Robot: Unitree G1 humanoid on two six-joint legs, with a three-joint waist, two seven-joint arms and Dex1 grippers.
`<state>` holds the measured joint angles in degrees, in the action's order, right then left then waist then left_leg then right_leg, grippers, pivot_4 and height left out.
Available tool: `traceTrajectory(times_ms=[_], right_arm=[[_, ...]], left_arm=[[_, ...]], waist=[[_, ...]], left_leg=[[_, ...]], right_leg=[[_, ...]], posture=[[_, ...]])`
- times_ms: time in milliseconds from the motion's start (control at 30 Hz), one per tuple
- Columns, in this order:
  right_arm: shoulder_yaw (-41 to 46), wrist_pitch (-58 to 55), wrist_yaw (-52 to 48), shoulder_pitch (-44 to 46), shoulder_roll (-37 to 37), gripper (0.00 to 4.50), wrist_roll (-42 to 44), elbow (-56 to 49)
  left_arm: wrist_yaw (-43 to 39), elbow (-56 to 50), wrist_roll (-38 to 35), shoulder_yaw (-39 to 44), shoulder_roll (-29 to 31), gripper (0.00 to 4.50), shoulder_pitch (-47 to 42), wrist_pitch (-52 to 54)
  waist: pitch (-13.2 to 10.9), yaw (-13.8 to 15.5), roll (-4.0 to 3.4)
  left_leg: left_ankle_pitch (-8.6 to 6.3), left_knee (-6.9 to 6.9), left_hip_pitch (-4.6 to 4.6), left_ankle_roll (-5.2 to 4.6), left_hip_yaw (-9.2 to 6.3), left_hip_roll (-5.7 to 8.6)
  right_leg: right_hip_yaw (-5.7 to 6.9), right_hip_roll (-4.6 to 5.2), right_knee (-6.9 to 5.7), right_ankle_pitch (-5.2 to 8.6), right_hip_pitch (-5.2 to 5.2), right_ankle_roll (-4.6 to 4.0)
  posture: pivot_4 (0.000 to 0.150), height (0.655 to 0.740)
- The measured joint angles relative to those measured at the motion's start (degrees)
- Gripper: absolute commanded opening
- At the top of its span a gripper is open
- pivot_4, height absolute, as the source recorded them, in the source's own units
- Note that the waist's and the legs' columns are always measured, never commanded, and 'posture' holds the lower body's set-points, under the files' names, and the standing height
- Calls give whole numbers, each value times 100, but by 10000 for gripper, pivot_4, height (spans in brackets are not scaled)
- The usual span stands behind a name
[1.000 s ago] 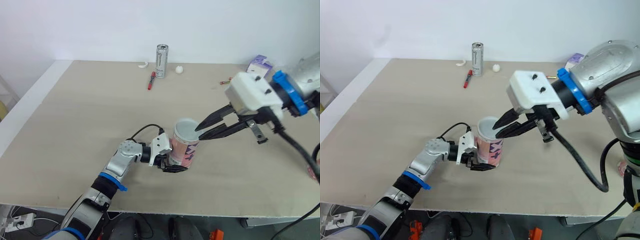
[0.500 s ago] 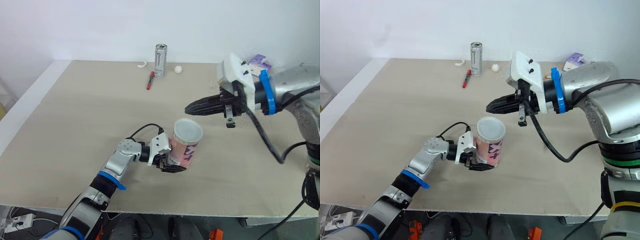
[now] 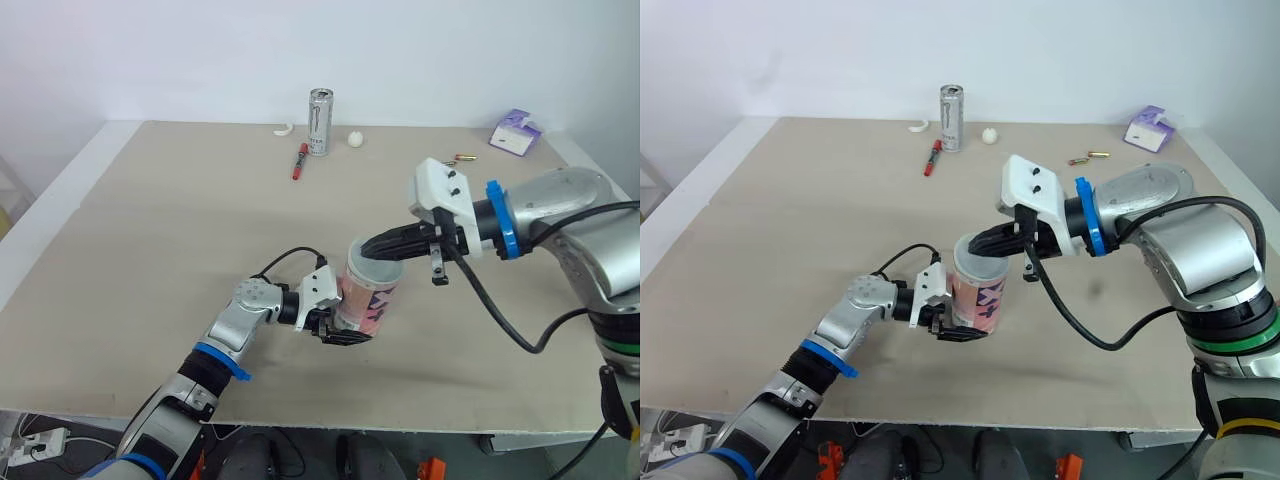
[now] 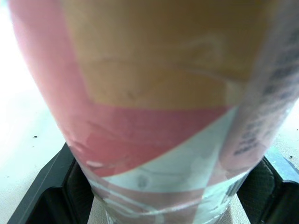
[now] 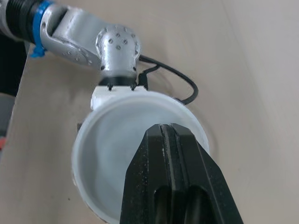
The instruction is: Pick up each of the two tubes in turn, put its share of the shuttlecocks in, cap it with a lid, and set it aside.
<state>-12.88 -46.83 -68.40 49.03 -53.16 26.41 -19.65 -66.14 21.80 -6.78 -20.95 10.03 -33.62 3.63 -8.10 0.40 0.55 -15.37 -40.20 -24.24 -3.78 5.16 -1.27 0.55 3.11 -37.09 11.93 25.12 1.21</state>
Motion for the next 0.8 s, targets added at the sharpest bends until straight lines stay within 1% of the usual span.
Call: traceTrajectory(times_ms=[167,467,700,800], right_arm=[[-75,-48,2,43,1,536,-102,-34],[-453,-573,-20,267,-121,536,-255,-171],[-554,-688,14,237,-118,536,-428,-266],[-399,-698,56,146,32,536,-392,-208]], left_arm=[[26,11,0,-1,0,37106,2,1],[70,35,21,-47,4,37106,4,1],[100,111,73,-72,9,37106,5,0],[100,122,67,-56,25,37106,16,-1]], waist=[[1,0,1],[16,0,13],[77,0,63],[87,-1,77]], left_leg=[[0,0,7,0,-1,-2],[0,0,19,0,-2,-4],[-1,0,36,1,-3,-12],[-3,1,42,4,-2,-23]], right_leg=[[0,-2,0,0,-5,0],[1,13,0,1,-14,-3],[6,15,0,4,-23,-10],[10,22,0,1,-29,-19]], posture=[[1500,7400],[1500,7400],[1500,7400],[1500,7400]])
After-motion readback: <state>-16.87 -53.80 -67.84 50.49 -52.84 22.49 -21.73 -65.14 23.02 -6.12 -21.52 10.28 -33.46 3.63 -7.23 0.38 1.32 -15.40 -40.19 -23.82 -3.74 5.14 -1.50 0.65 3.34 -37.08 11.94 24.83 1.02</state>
